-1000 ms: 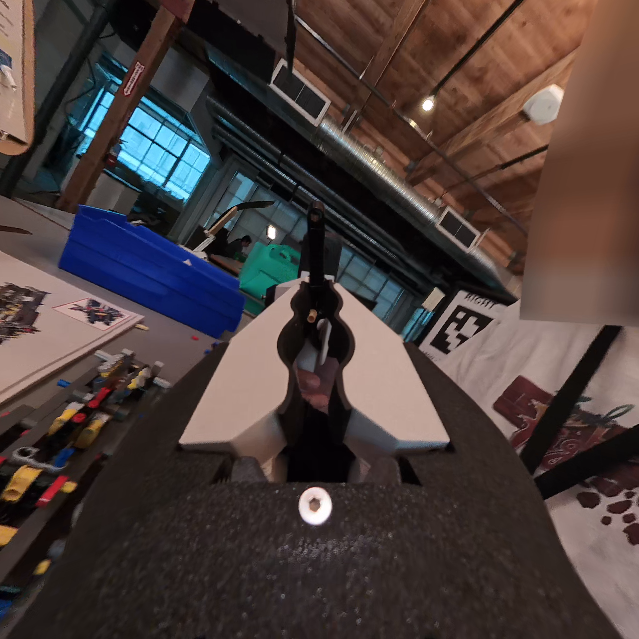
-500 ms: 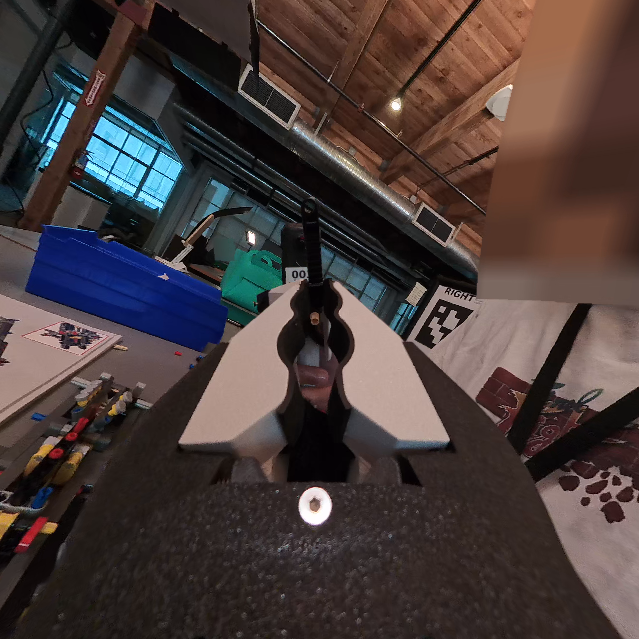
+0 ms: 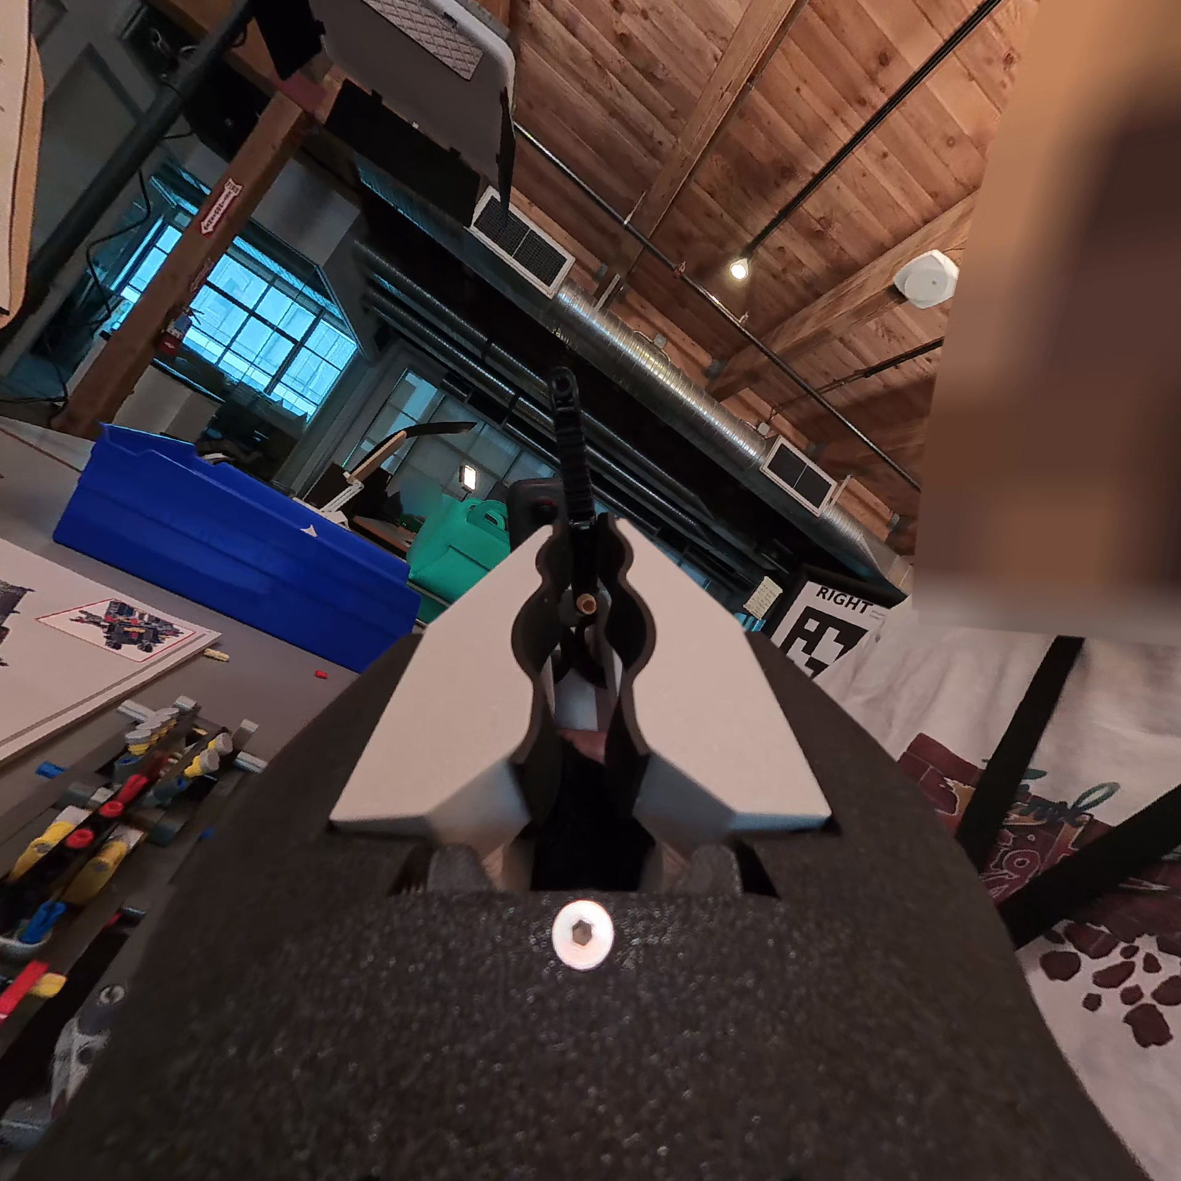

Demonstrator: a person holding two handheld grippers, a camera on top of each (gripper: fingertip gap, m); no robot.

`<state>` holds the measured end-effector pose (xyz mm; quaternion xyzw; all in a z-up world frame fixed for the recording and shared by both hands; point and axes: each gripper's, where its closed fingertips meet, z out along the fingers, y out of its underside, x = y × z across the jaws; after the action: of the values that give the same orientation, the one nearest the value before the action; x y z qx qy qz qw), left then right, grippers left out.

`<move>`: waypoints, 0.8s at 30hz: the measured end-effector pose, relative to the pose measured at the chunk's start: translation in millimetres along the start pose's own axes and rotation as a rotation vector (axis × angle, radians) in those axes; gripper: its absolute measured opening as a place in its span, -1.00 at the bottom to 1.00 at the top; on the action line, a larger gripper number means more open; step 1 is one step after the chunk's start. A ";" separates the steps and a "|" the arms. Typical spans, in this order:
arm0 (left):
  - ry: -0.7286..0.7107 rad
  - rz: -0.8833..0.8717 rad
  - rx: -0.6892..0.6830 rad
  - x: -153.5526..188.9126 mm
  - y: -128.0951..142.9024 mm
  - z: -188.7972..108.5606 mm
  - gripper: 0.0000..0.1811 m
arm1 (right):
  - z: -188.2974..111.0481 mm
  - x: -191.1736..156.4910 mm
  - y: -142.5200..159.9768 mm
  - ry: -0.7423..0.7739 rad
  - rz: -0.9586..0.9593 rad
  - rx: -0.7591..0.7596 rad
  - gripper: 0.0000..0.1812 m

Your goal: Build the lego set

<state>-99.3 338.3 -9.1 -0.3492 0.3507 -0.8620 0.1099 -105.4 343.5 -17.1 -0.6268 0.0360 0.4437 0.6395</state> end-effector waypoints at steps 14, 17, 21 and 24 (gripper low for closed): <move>0.033 -0.206 0.102 -9.3 -0.8 -0.4 -0.92 | -0.4 10.2 -0.7 0.347 -0.671 0.036 -0.93; 0.027 -0.207 0.097 -10.4 -0.9 -1.6 -0.92 | 0.6 11.6 1.1 0.308 -0.630 0.011 -0.93; 0.025 -0.169 0.083 -8.8 -1.0 -0.4 -0.92 | 3.1 10.4 2.4 0.206 -0.399 0.016 -0.92; 0.012 -0.151 0.074 -10.2 0.5 0.3 -0.92 | 2.7 11.6 2.6 0.201 -0.330 0.037 -0.93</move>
<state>-91.7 342.2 -14.6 -0.3653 0.2920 -0.8822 0.0553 -101.4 351.3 -25.5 -0.6536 0.0047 0.2672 0.7081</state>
